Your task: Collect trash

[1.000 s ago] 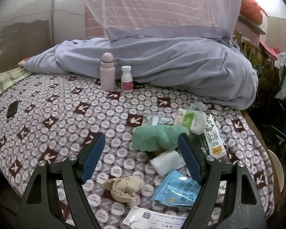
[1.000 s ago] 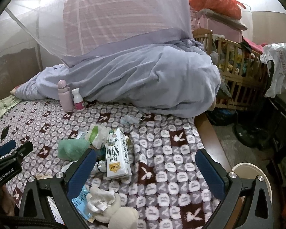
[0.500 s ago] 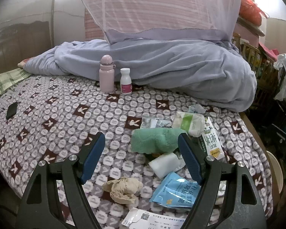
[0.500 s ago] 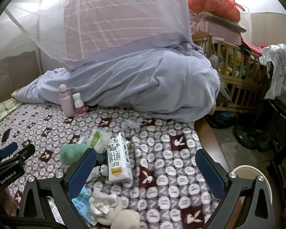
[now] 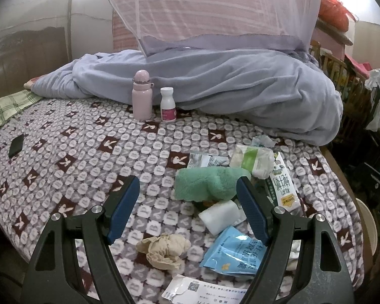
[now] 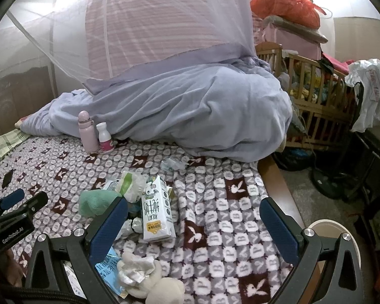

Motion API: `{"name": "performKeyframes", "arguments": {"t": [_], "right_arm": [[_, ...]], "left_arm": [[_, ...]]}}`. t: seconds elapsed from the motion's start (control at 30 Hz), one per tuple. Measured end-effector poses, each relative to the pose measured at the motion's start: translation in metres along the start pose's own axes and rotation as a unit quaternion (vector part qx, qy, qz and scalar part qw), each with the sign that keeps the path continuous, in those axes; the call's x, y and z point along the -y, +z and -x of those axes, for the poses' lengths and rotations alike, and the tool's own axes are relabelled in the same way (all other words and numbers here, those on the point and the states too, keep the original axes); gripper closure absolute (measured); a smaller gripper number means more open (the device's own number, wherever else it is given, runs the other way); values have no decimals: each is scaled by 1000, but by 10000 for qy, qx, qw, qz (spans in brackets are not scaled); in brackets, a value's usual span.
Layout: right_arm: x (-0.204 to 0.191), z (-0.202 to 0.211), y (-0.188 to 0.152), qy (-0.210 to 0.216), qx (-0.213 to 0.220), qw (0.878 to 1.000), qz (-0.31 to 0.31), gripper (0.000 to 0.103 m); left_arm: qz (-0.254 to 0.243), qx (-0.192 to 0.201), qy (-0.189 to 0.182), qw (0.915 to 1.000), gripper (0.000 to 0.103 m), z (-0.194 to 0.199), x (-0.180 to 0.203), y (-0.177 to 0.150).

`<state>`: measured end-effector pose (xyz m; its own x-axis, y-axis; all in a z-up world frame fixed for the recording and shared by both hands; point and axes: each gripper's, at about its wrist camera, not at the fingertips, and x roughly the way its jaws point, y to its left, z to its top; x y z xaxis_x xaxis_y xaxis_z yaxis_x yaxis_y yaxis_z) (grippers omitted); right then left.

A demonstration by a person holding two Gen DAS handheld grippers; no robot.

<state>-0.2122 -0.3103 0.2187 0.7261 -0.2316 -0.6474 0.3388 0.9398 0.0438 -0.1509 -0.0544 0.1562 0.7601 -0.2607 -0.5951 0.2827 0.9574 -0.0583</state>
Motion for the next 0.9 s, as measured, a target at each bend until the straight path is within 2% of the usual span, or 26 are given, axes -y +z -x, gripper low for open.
{"name": "performKeyframes", "arguments": {"t": [0.9], "right_arm": [[0, -6, -7, 58, -133, 9999, 38, 0]], "left_arm": [[42, -54, 92, 9999, 25, -6, -2, -3]]}}
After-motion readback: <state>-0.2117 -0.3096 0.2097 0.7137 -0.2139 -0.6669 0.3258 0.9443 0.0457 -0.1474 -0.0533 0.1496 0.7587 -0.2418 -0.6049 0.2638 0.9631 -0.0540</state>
